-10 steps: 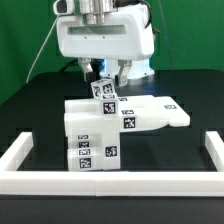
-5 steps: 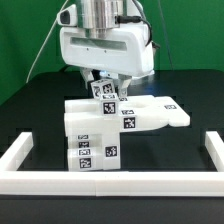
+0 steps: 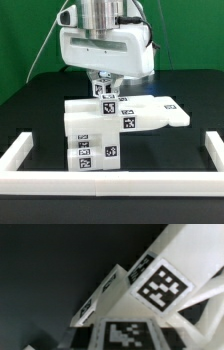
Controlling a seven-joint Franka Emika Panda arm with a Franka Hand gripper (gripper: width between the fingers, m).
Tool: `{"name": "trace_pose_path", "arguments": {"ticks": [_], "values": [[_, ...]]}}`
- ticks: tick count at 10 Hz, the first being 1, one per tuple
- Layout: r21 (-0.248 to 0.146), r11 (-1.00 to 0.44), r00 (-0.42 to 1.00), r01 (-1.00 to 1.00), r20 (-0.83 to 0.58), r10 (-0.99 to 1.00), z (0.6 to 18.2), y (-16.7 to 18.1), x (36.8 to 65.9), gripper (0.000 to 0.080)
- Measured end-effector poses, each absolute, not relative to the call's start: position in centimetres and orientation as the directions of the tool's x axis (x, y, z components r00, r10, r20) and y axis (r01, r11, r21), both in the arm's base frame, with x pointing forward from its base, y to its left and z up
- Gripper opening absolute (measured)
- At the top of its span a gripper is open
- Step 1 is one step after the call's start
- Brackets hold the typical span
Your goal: Assemble chair
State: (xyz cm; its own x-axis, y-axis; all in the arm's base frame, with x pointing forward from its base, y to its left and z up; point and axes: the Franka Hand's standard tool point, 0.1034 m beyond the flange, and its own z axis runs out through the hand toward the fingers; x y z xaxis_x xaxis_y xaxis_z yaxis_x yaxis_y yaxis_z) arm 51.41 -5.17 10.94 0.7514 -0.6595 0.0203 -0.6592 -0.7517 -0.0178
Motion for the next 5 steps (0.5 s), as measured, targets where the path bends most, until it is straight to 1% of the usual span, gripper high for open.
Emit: {"name": "trace_pose_path", "arguments": {"ticks": [5], "values": [[-0.018,-0.752,0.751,-0.659,0.02,-0.659,10.94,-5.16,51.41,0.0268]]}}
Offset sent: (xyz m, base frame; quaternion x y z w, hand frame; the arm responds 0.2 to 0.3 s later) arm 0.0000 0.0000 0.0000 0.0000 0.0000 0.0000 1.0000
